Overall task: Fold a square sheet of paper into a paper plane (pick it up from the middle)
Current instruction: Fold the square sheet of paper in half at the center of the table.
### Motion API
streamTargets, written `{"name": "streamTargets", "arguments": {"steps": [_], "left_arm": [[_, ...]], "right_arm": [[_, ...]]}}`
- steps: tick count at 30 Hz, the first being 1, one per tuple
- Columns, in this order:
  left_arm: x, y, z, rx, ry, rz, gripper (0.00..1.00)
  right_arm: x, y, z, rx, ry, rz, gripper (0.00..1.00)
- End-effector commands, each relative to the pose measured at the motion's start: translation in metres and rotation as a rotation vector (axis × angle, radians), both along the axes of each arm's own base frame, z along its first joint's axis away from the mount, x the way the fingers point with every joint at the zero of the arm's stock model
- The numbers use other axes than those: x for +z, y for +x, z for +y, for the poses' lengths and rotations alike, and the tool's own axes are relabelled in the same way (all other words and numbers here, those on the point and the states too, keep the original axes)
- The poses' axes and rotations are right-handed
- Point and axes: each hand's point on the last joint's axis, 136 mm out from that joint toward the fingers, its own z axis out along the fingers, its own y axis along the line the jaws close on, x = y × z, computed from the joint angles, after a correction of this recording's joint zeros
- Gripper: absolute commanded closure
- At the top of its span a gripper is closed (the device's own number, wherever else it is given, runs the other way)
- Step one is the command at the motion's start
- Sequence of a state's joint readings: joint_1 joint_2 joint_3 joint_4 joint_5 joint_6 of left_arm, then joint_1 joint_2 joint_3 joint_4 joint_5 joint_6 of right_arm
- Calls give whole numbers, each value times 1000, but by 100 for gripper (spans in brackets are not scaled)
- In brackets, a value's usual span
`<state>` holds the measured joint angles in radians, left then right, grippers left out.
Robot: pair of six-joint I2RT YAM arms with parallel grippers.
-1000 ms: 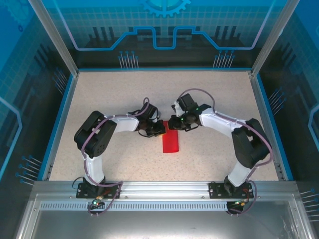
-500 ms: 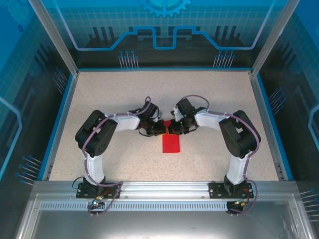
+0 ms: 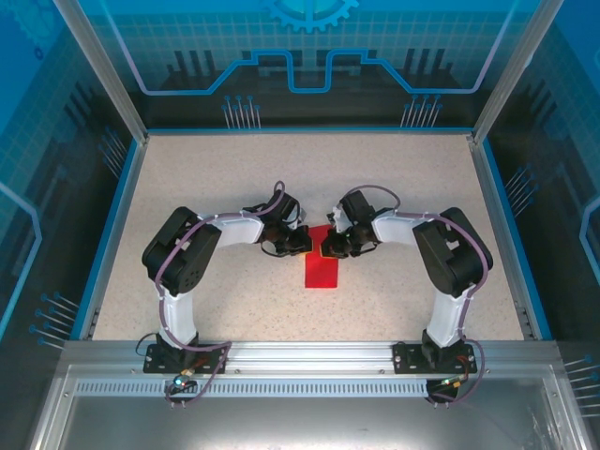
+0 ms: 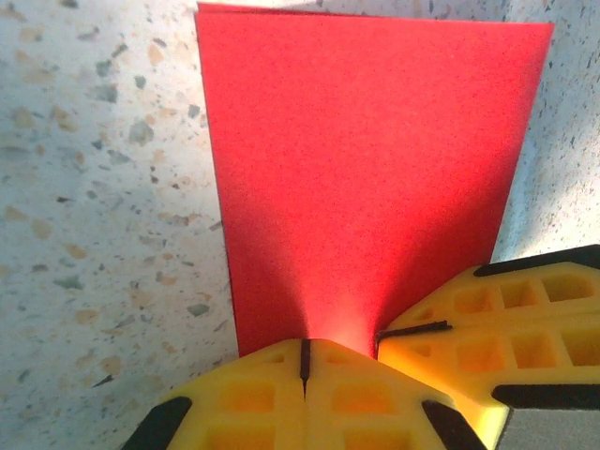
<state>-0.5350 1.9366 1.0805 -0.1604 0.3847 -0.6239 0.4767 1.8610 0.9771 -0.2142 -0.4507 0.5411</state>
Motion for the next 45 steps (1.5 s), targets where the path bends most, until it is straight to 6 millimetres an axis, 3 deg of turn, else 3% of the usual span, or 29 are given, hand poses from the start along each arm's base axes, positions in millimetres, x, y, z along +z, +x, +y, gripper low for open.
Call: {"name": "streamTargets", "arguments": {"steps": [1,6,10,17,23,26,31,34,37,40,45], "left_arm": [[-59,-27,43,25,244,118,100],[-61,-29,46,34,262,124,100],[-61,-29,45,28,259,122,100],[-59,-28,44,33,251,122,100],[-60,-29,45,34,258,129,100],[-61,-30,46,35,262,133,100],[-63,-32,48,39,275,141,100],[-64,-32,50,42,283,143,100],[-65,-33,51,43,290,145,100],[-66,-33,51,43,288,147,100],[-66,-32,50,47,288,150,100]], "right_arm": [[-16,-8,-22,-38,-33,29,97],[-32,-20,-51,-115,-31,52,97],[-21,-15,-62,-163,1,28,97],[39,11,-36,-127,68,-141,96],[17,27,-4,-82,117,-86,97],[14,36,2,-83,134,-85,98],[-6,38,-22,-147,87,-61,99],[-25,33,-51,-225,49,-23,99],[-32,33,-78,-308,28,-14,99],[-20,40,-90,-349,27,-47,99],[40,62,-73,-326,37,-217,98]]}}
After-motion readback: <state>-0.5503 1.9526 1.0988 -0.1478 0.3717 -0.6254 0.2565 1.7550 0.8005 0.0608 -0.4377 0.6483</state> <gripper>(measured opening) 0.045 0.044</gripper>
